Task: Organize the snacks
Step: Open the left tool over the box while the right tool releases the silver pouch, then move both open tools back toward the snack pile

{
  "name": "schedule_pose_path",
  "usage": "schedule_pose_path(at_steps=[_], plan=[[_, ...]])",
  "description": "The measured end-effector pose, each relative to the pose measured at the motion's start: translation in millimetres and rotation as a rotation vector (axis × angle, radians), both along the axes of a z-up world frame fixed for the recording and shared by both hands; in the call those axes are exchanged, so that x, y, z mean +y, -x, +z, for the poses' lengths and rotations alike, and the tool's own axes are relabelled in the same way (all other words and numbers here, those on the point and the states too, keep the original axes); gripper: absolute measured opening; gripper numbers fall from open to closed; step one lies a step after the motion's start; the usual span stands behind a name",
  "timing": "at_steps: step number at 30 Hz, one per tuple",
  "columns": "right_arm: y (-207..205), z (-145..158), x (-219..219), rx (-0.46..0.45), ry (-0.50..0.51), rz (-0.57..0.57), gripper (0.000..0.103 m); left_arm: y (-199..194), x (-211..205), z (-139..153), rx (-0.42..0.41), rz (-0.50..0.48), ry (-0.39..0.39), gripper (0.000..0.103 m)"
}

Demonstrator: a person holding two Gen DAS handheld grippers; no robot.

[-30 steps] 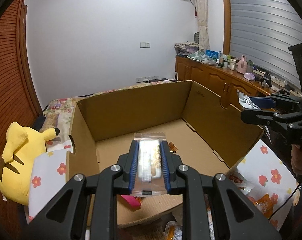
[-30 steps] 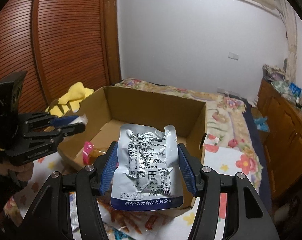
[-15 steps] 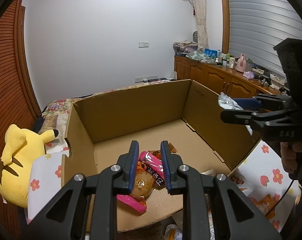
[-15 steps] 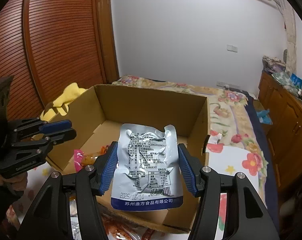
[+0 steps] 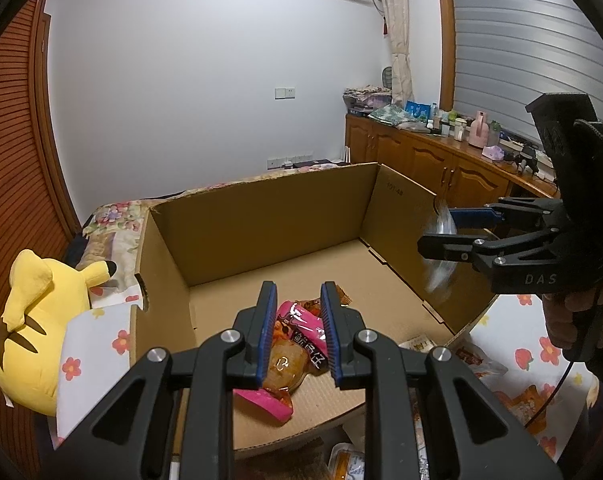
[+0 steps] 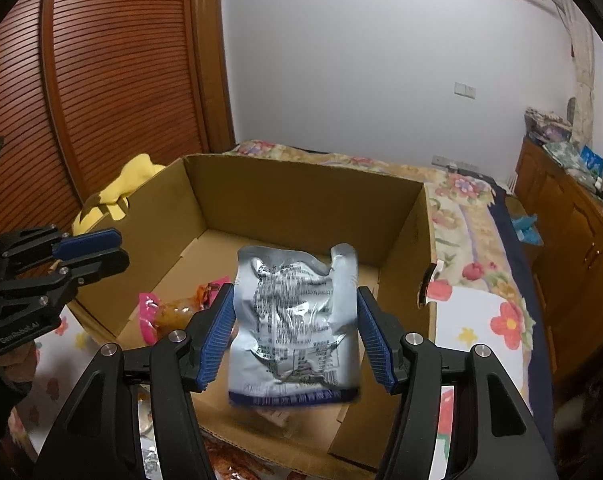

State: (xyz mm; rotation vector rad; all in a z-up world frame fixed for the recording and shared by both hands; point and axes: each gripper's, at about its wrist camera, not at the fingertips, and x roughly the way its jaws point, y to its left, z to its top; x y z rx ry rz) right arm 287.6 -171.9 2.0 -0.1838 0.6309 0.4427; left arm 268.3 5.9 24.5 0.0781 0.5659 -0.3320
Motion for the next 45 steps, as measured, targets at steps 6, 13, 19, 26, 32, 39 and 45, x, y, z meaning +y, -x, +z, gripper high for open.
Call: schedule_pose_path(at_steps=[6,13,19,26,32,39,45], plan=[[1.5,0.5,-1.6,-0.002,-0.008,0.001,0.061,1.7,-0.3,0.0,0.003,0.001,0.0,0.022],[13.8,7.2,-4.9,-0.017,-0.018,0.006,0.061,14.0,-4.1,4.7,-0.003,0.0,-0.009,0.022],[40.1,20.6,-10.4,-0.049,-0.032,0.016,0.061,38.0,-6.2,14.6,-0.027,-0.002,-0.009,0.024],[75.2,25.0,-12.7,-0.072,-0.028,0.023,0.062,70.6,-2.3,10.9,-0.027,-0.002,0.009,0.032],[102.7,18.6,-13.9,-0.073,-0.023,0.024,0.062,93.1,1.1,-0.5,-0.006,0.004,0.006,0.038],[128.4,0.8,-15.3,-0.054,0.006,0.033,0.062,109.4,7.9,-24.4,0.039,0.028,0.003,0.039],[139.6,-27.2,-20.2,0.001,0.032,0.033,0.062,113.2,10.3,-55.0,0.101,0.043,-0.017,0.041]])
